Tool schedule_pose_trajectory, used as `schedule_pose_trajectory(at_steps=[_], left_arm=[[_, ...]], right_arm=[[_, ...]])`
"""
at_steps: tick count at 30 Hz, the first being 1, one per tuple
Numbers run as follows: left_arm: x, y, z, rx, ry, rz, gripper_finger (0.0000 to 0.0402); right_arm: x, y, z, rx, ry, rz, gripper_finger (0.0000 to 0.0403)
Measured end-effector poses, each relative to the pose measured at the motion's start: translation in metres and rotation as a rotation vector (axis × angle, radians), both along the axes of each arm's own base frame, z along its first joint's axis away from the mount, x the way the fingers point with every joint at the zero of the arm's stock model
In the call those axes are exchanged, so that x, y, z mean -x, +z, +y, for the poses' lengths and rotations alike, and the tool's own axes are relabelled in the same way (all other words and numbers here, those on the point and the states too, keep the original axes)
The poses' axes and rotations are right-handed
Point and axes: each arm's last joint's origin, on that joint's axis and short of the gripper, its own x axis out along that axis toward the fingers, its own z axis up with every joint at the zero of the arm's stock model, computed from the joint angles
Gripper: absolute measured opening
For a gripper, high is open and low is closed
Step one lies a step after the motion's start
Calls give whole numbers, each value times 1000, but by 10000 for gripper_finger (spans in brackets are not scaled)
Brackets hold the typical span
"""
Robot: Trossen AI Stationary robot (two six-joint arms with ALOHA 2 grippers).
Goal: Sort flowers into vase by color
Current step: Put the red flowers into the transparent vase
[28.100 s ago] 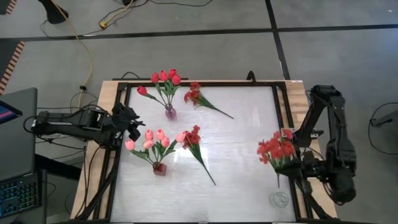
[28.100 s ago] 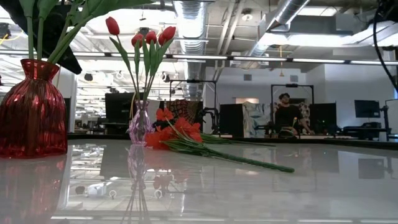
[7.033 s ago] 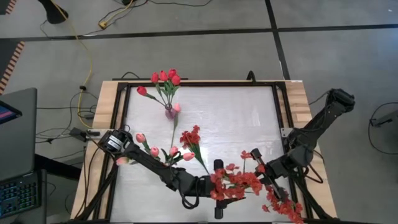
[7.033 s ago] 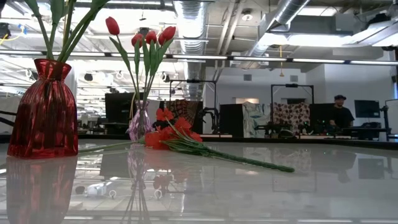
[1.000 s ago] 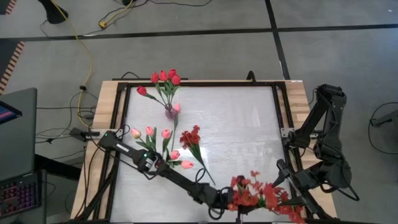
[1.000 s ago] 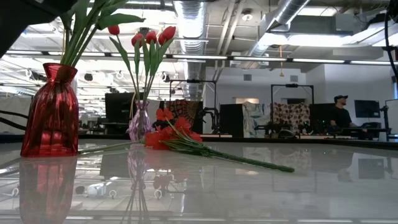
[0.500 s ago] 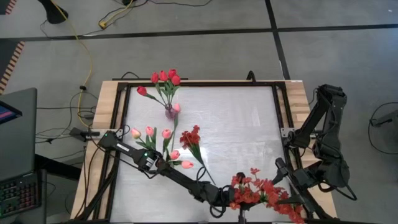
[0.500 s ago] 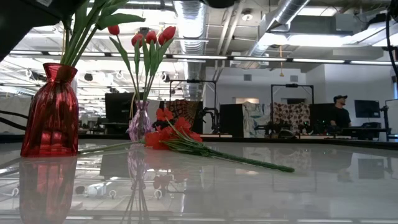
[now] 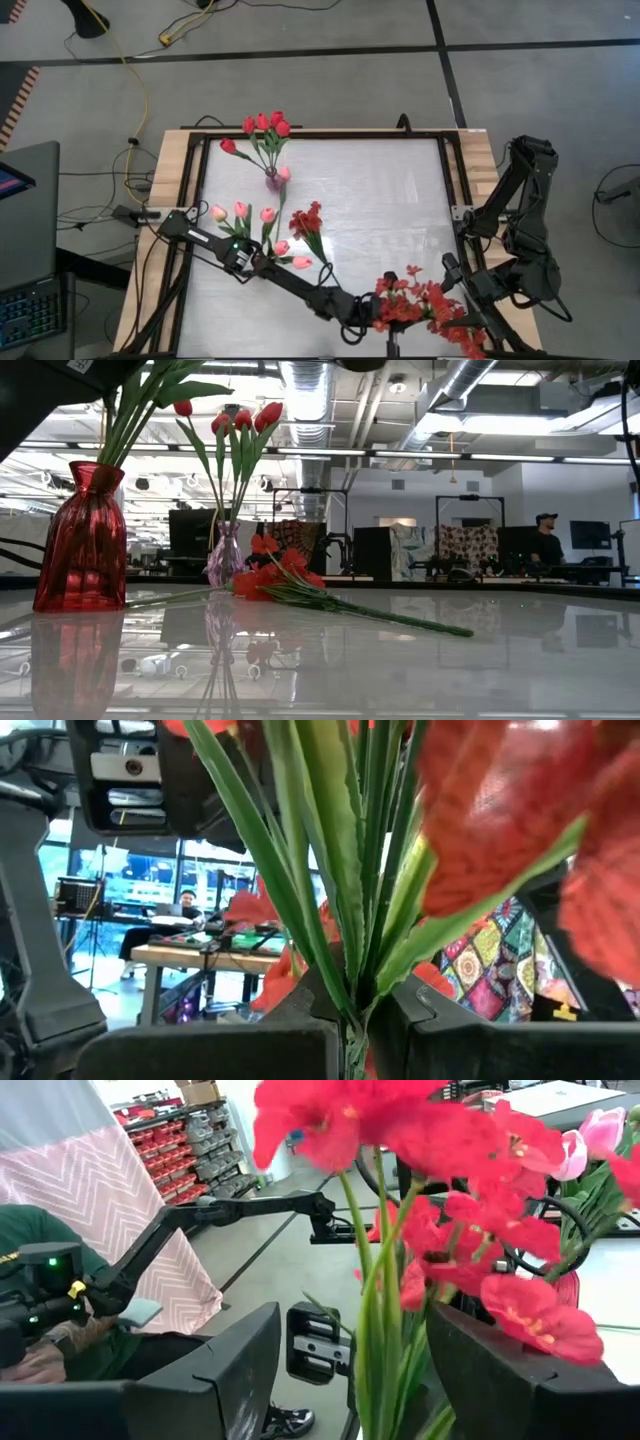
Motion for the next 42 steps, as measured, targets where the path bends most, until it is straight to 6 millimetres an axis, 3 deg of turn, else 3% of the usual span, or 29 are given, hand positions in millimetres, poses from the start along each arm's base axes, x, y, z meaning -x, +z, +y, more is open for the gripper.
schedule_pose_trajectory(at_steps=[10, 42], left_arm=[[-6, -1, 12, 20, 4, 11, 7], [-8, -2, 14, 34, -24, 34, 6]], right_arm=[[0, 0, 0, 2, 0, -1, 278], [-2, 0, -1, 24, -8, -10, 278]])
